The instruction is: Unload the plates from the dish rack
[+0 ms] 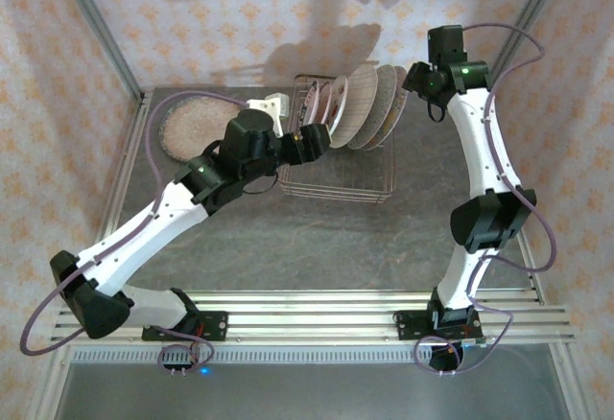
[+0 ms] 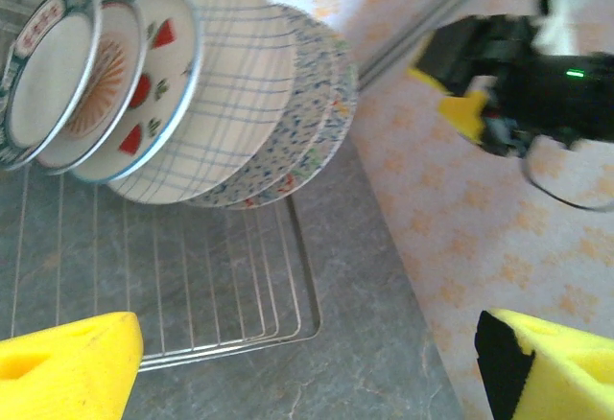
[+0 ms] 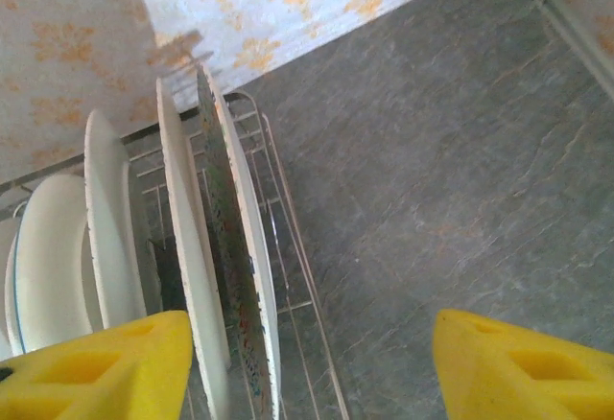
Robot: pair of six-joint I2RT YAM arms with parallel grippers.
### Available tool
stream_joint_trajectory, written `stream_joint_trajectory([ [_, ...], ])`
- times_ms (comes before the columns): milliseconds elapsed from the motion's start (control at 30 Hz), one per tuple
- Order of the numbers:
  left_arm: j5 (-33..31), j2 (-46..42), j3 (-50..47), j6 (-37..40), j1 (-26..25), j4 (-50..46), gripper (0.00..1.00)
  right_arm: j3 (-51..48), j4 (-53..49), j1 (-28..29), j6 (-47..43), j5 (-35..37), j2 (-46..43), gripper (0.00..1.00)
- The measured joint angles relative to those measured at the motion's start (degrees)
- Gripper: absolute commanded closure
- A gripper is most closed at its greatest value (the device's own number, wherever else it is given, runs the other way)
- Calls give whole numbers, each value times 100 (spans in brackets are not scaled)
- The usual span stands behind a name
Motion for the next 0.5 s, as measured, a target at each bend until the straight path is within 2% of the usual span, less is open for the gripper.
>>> stream_joint_trajectory([
  [267,-317,-400,-411,1078,-557,780,10,197,-22,-68,-177,-428,380,47],
  [500,-472,-424,-470,1473,-669,1082,10,387,-44,-127,-236,-627,723,57],
])
